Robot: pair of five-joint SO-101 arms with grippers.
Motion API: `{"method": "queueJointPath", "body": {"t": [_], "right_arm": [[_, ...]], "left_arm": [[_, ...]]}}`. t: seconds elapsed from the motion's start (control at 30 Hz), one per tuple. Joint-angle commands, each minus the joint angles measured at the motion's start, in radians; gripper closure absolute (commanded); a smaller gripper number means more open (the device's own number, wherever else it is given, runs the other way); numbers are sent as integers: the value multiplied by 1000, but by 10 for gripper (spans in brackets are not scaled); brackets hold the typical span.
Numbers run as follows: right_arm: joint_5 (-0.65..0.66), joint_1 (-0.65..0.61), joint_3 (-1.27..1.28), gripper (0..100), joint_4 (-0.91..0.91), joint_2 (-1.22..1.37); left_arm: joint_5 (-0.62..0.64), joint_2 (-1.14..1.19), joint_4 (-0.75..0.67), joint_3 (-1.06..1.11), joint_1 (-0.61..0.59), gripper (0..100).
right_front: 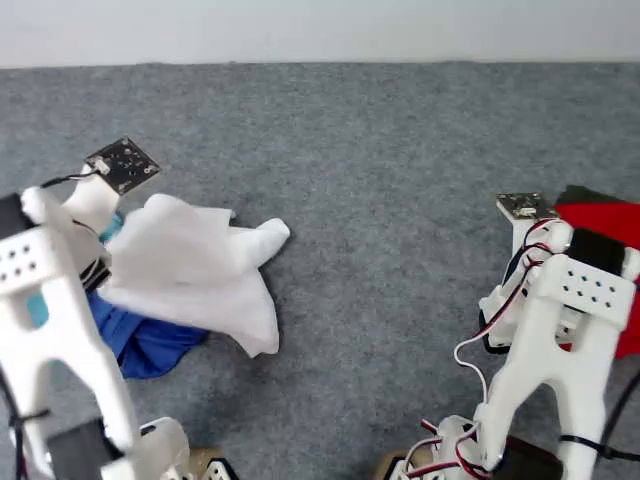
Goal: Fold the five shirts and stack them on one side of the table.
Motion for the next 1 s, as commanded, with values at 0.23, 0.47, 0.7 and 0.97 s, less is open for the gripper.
{"method": "queueJointPath", "body": {"t": [0.23, 0.47, 0.7, 0.97], "right_arm": [[-9, -12, -6, 990, 38, -41], [-9, -12, -6, 990, 36, -39], [-9, -12, -6, 990, 36, -39], [-11, -10, 3, 990, 38, -41]], "left_arm": [[221, -170, 5, -13, 189, 801], [414, 54, -133, -15, 500, 800], [439, 405, -239, -153, 620, 800], [439, 756, -244, -475, 644, 800]]}}
